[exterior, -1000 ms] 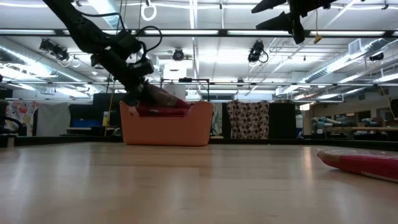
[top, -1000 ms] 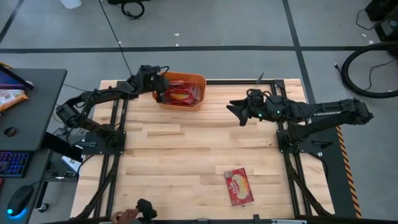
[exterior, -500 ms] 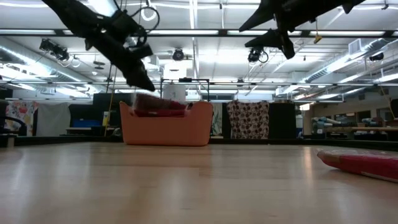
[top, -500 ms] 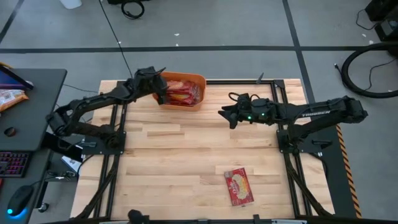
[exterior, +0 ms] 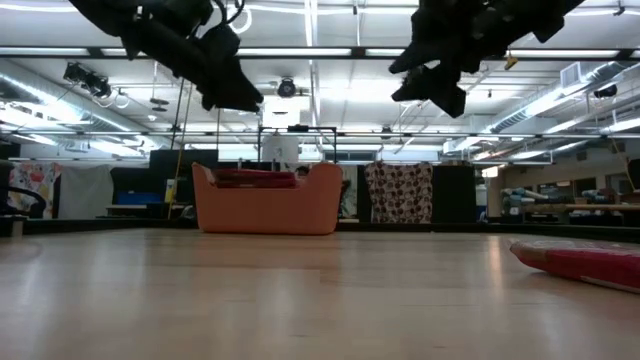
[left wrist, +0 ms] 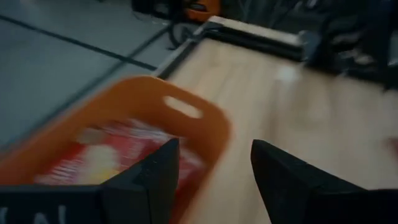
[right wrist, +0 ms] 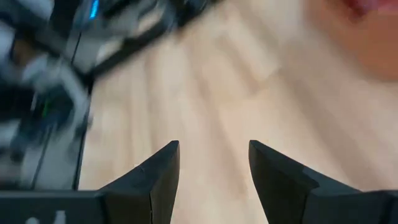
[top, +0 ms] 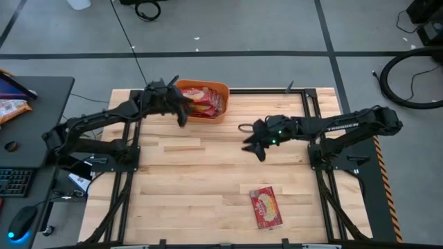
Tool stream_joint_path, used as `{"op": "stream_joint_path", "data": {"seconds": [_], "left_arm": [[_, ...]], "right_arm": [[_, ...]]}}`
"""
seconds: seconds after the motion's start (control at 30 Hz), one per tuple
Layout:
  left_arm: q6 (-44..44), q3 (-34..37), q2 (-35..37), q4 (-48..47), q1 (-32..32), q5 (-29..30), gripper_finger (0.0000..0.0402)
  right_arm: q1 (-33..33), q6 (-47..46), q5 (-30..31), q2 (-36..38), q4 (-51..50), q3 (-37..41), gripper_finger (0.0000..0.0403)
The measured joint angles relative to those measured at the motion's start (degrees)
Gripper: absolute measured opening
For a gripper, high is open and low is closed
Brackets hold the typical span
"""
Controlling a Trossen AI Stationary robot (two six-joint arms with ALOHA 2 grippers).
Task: Sort popcorn bags into baskets
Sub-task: Put the red popcorn bag into the orange container
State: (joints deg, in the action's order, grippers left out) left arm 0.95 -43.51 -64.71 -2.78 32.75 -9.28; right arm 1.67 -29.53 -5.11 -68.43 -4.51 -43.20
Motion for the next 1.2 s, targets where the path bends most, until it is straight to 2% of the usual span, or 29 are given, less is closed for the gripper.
{"op": "stream_joint_path", "data": {"seconds": [0.1,0.2,0.37,0.5,0.63,0.83,1.07,1.2], "left_arm": [[-8.37,0.0,-0.02,0.09,-2.82,-0.45,0.0203],[-18.58,0.0,-0.02,2.28,-5.07,-0.46,0.0203],[-33.2,0.0,-0.02,6.89,-8.02,-0.5,0.0203],[-41.51,0.0,-0.02,10.82,-10.68,-0.57,0.0203],[-45.23,0.0,-0.02,13.86,-14.12,-1.87,0.0203],[-45.58,0.0,-0.03,13.74,-19.74,-2.08,0.0203],[-49.55,0.0,-0.04,13.92,-25.69,-5.94,0.0203],[-50.71,0.0,-0.04,13.8,-29.17,-5.62,0.0203]], "right_arm": [[-1.86,4.96,-5.58,-0.82,-4.01,-0.02,0.0197],[-5.16,11.28,-8.03,-2.08,-8.38,0.0,0.0197],[-12.19,21.7,-8.63,-6.67,-12.34,0.0,0.0197],[-17.25,23.59,-8.59,-11.0,-13.02,0.0,0.0197],[-20.22,21.25,-8.42,-14.4,-13.86,0.0,0.0197],[-22.63,14.94,-8.02,-18.31,-14.33,0.0,0.0197],[-30.26,14.7,-7.68,-22.22,-10.39,0.0,0.0197],[-35.13,14.26,-1.11,-22.42,-11.81,0.0,0.0197]]}}
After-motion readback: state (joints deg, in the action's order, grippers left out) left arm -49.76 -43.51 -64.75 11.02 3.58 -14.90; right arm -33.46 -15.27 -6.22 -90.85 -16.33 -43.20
